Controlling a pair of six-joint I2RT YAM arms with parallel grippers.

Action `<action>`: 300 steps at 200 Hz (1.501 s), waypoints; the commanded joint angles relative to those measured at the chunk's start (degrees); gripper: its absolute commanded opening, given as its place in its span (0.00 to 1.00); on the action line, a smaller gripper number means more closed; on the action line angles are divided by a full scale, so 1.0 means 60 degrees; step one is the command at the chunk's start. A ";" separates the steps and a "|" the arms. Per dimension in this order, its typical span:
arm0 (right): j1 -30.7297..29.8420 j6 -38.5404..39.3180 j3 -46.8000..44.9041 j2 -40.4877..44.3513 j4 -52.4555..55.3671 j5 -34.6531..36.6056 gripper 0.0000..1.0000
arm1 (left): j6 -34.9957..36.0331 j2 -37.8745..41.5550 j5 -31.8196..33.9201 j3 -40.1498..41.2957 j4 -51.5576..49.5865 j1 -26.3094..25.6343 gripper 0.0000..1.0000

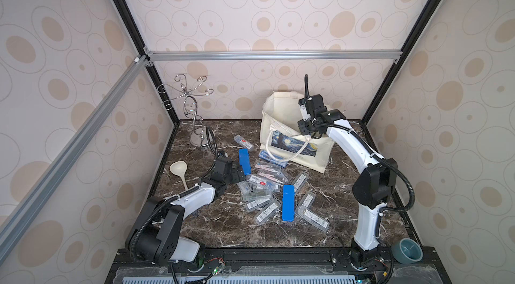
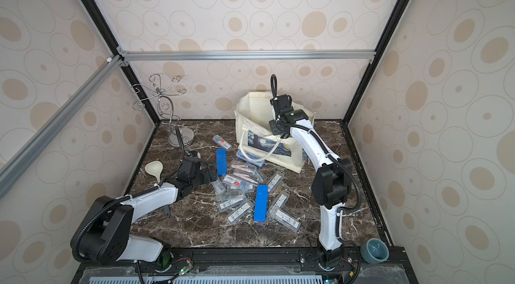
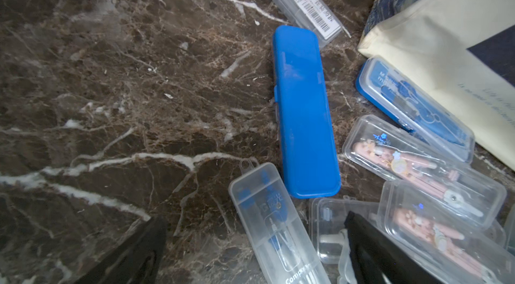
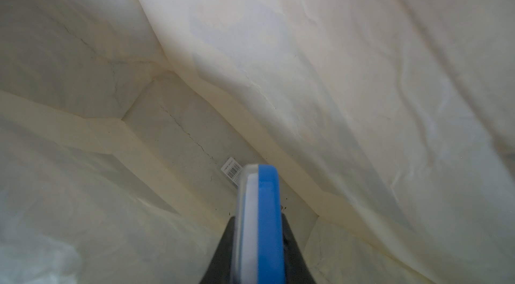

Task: Put the compass set into the canvas bag
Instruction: Place the compass set in the canvas bag.

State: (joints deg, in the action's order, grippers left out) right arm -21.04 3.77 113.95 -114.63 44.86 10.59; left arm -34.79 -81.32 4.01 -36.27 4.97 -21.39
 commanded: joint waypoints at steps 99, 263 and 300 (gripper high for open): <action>0.0213 0.0041 0.0997 -0.0224 0.1483 -0.1008 0.35 | -0.0501 -0.0008 -0.0024 -0.0240 -0.0135 -0.0024 1.00; 0.0138 -0.0423 -0.0957 0.3672 -0.0882 -0.3585 0.63 | -0.0479 -0.0236 -0.0009 -0.0470 -0.0627 -0.0020 1.00; -0.0316 -0.0455 -0.2481 0.4927 -0.1529 -0.4602 0.66 | -0.0753 -0.0634 0.0083 -0.0821 -0.1222 -0.0023 0.97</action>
State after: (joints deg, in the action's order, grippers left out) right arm -20.75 1.32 104.38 -88.29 39.07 -11.29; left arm -36.97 -83.61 3.79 -38.39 1.56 -21.39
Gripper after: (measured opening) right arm 0.656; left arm 0.981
